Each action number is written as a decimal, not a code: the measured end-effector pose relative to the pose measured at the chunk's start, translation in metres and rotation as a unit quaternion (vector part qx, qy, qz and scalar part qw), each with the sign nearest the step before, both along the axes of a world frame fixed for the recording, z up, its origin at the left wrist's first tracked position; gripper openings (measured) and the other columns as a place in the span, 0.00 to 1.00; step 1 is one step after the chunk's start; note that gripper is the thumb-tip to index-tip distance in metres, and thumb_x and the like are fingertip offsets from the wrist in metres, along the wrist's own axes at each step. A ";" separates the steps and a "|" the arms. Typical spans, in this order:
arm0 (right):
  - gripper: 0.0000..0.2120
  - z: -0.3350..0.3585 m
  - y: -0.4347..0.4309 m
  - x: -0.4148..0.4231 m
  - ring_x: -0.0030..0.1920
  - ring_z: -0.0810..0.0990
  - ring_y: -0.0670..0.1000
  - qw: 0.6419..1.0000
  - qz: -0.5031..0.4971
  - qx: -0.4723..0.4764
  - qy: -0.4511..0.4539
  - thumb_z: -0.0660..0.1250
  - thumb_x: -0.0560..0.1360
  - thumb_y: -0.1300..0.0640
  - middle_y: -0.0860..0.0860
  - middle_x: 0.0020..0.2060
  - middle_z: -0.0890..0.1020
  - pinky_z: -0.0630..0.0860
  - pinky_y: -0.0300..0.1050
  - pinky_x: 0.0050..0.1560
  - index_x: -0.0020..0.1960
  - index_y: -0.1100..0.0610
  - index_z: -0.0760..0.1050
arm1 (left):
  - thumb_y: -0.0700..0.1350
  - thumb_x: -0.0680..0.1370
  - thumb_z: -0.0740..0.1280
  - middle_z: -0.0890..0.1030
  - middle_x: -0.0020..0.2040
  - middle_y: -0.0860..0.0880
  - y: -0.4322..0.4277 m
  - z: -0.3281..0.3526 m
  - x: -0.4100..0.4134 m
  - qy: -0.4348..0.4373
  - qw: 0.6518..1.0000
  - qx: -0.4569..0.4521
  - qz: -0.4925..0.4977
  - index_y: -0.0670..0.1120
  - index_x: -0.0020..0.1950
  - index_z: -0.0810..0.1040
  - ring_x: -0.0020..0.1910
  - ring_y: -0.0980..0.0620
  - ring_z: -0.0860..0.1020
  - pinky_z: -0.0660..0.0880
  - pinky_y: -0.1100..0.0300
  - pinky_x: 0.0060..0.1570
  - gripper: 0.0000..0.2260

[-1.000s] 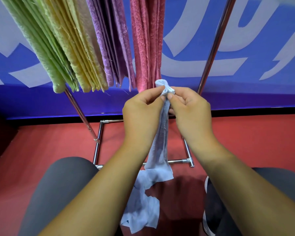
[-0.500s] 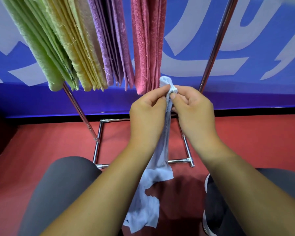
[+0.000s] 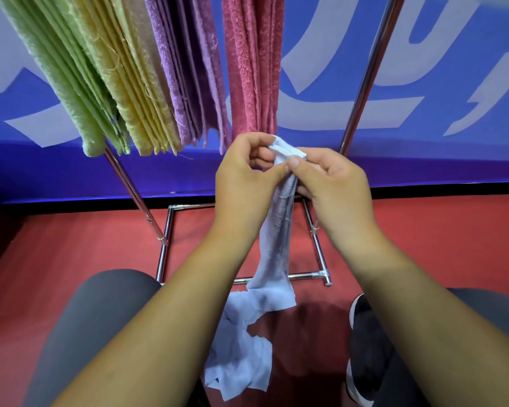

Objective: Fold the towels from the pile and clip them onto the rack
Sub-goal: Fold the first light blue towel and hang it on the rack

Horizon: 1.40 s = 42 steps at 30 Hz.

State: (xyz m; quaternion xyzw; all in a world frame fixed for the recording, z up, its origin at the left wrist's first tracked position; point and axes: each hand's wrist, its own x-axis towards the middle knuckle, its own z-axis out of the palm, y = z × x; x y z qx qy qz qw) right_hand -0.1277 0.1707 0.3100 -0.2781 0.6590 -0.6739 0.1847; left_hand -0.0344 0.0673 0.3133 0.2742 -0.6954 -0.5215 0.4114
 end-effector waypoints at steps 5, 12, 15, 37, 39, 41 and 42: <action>0.06 0.003 0.000 -0.011 0.52 0.90 0.54 1.000 -0.007 0.010 0.026 0.70 0.83 0.56 0.50 0.47 0.90 0.84 0.63 0.62 0.56 0.51 0.86 | 0.47 0.74 0.81 0.80 0.54 0.47 -0.020 -0.002 0.003 -0.034 0.999 -0.037 -0.018 0.58 0.67 0.76 0.44 0.57 0.75 0.77 0.65 0.52 0.25; 0.08 0.009 0.007 -0.015 0.52 0.88 0.51 0.992 -0.010 0.045 0.120 0.69 0.82 0.54 0.45 0.47 0.89 0.83 0.60 0.60 0.57 0.48 0.86 | 0.42 0.79 0.75 0.77 0.61 0.50 -0.037 0.012 0.017 -0.092 0.979 -0.136 -0.123 0.53 0.56 0.82 0.57 0.53 0.79 0.74 0.66 0.56 0.09; 0.08 0.012 0.009 -0.015 0.49 0.87 0.54 0.986 0.005 0.055 0.159 0.69 0.83 0.55 0.47 0.45 0.88 0.83 0.56 0.56 0.57 0.49 0.85 | 0.45 0.79 0.76 0.78 0.56 0.51 -0.043 0.011 0.020 -0.126 0.962 -0.186 -0.153 0.53 0.53 0.81 0.55 0.54 0.78 0.75 0.62 0.55 0.06; 0.05 0.012 0.004 -0.017 0.46 0.85 0.43 0.993 0.014 0.025 0.116 0.69 0.84 0.55 0.43 0.42 0.88 0.80 0.47 0.53 0.57 0.51 0.83 | 0.40 0.78 0.77 0.88 0.48 0.49 -0.035 0.018 0.015 -0.024 0.995 -0.039 -0.083 0.45 0.53 0.86 0.45 0.58 0.82 0.80 0.61 0.49 0.05; 0.05 0.010 0.002 -0.017 0.51 0.88 0.48 0.997 0.037 0.001 0.072 0.71 0.83 0.56 0.48 0.47 0.90 0.82 0.53 0.59 0.58 0.52 0.83 | 0.40 0.78 0.76 0.87 0.46 0.50 -0.035 0.017 0.015 -0.018 0.996 -0.027 -0.086 0.45 0.53 0.86 0.45 0.58 0.82 0.79 0.62 0.48 0.04; 0.06 0.008 0.001 -0.017 0.55 0.89 0.55 0.997 0.055 -0.017 0.041 0.73 0.82 0.57 0.52 0.49 0.90 0.82 0.58 0.62 0.59 0.55 0.83 | 0.41 0.79 0.76 0.87 0.46 0.50 -0.035 0.017 0.014 -0.016 0.995 -0.018 -0.092 0.44 0.53 0.86 0.45 0.57 0.82 0.79 0.60 0.49 0.04; 0.06 0.008 0.001 -0.017 0.55 0.89 0.57 0.997 0.061 -0.022 0.031 0.73 0.82 0.58 0.54 0.49 0.90 0.82 0.59 0.62 0.59 0.56 0.83 | 0.41 0.79 0.76 0.87 0.47 0.48 -0.036 0.016 0.014 -0.015 0.995 -0.016 -0.093 0.44 0.53 0.86 0.46 0.56 0.82 0.80 0.57 0.50 0.04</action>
